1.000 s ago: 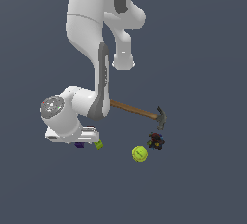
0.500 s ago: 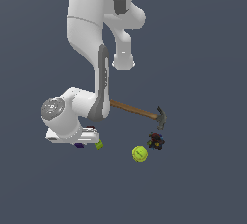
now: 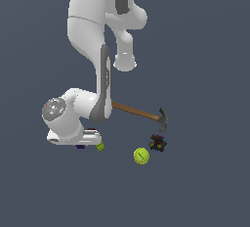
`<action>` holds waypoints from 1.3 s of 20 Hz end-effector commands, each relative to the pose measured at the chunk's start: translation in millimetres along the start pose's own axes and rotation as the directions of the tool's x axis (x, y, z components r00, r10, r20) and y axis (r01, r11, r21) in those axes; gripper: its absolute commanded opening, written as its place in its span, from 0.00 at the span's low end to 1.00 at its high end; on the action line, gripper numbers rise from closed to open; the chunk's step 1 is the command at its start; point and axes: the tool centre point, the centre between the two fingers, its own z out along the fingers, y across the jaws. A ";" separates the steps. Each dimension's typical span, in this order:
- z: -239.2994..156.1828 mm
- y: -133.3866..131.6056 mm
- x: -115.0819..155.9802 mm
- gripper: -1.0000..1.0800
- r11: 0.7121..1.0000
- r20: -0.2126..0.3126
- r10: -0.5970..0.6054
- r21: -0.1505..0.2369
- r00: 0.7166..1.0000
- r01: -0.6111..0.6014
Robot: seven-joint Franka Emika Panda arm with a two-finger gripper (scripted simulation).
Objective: Pick up a designated object from a clutter of objects.
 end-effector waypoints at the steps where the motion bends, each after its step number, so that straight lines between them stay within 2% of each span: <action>1: -3.7 -3.1 -1.2 0.00 1.000 -0.001 0.000 0.000 1.000 0.000; 12: -45.1 -40.6 -21.4 0.00 1.000 -0.001 0.000 0.000 1.000 0.000; 26: -146.2 -131.5 -69.6 0.00 1.000 -0.001 -0.001 -0.001 1.000 0.001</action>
